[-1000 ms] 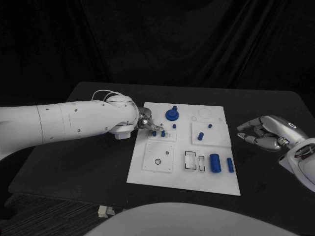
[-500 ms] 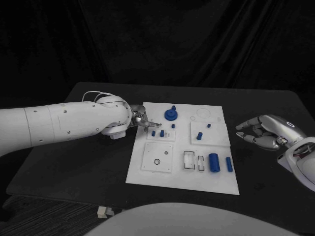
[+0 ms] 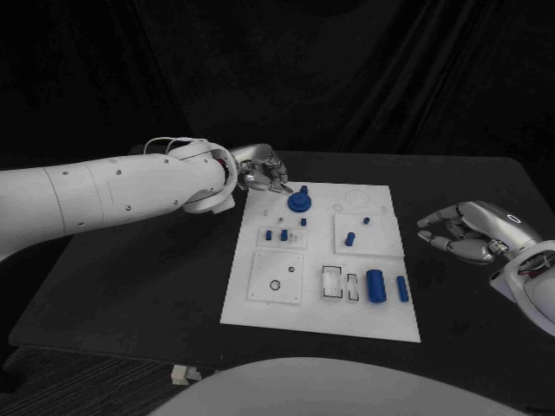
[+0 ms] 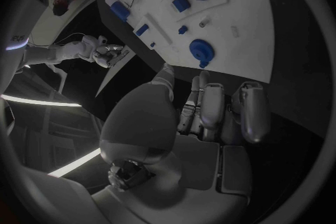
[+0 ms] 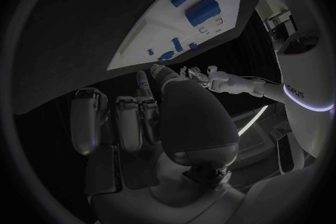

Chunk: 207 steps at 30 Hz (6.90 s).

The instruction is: Assemble the parts on the task board

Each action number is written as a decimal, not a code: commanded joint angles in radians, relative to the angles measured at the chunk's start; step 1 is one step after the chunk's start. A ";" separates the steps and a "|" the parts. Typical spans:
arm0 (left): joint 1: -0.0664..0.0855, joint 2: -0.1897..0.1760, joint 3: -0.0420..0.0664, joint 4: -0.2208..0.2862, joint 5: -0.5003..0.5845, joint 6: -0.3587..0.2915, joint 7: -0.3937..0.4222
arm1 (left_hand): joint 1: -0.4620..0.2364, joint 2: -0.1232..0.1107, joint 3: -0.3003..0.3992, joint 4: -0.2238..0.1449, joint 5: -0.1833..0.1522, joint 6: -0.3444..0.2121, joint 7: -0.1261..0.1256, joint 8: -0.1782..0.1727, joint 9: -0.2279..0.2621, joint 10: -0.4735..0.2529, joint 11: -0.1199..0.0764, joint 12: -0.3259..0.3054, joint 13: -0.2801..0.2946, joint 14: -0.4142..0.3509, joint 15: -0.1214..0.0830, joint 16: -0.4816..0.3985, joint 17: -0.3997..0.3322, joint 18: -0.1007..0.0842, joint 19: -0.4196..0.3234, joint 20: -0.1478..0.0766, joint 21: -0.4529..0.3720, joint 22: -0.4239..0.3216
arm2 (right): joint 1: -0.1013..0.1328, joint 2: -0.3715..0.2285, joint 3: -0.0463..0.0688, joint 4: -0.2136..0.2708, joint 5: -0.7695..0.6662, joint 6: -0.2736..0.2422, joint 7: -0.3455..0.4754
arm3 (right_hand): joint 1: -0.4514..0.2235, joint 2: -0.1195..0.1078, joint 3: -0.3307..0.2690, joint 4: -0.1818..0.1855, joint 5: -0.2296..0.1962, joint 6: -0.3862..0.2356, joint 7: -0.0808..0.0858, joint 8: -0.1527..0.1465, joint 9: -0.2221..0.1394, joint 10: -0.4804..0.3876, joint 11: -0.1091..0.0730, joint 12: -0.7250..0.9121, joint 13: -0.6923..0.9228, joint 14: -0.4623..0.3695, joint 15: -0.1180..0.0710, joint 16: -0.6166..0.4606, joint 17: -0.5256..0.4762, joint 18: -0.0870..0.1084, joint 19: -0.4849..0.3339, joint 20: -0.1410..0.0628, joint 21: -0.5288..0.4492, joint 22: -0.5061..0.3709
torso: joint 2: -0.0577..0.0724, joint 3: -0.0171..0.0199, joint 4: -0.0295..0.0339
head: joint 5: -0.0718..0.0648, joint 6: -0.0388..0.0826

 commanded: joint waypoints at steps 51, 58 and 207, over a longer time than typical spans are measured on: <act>-0.127 0.190 0.001 -0.195 -0.491 -0.068 0.291 | 0.152 -0.076 0.218 -0.115 0.134 0.112 -0.126 0.013 -0.426 0.094 -0.051 -0.051 -0.342 -0.002 -0.065 0.036 -0.101 0.003 0.039 -0.052 0.038 0.199 | -0.005 0.006 0.000 0.003 -0.002 0.004 0.012 | 0.005 -0.005 0.008 0.000 0.010 0.007 -0.001 -0.005 -0.001 0.084 0.005 -0.011 0.240 0.093 0.004 -0.012 0.232 0.020 0.011 0.006 -0.007 0.205 | -0.002 -0.0004 0.0016 | -0.010 0.000; -0.136 0.197 0.001 -0.211 -0.492 -0.081 0.295 | 0.149 -0.077 0.231 -0.115 0.138 0.135 -0.125 0.021 -0.425 0.099 -0.055 -0.030 -0.325 -0.002 -0.067 0.039 -0.104 0.003 0.039 -0.053 0.039 0.199 | -0.005 0.006 0.000 0.003 -0.002 0.005 0.012 | 0.005 -0.004 0.009 0.000 0.010 0.007 -0.001 -0.005 -0.001 0.083 0.005 -0.012 0.238 0.093 0.004 -0.014 0.230 0.020 0.010 0.005 -0.009 0.204 | -0.001 -0.0006 -0.0002 | -0.010 0.000; -0.125 0.072 0.001 -0.146 -0.453 -0.076 0.261 | 0.140 -0.081 0.346 -0.148 0.162 0.300 -0.069 0.032 -0.414 0.283 -0.075 -0.148 -0.422 -0.018 -0.086 -0.022 -0.245 0.000 0.050 -0.074 0.045 0.202 | -0.015 -0.001 0.000 0.003 -0.002 0.019 0.004 | 0.012 -0.007 0.019 -0.007 0.011 0.013 -0.002 -0.003 -0.002 0.075 0.003 -0.022 0.227 0.091 0.003 -0.020 0.224 0.021 0.009 0.004 -0.013 0.203 | -0.002 -0.0005 0.0018 | -0.001 0.000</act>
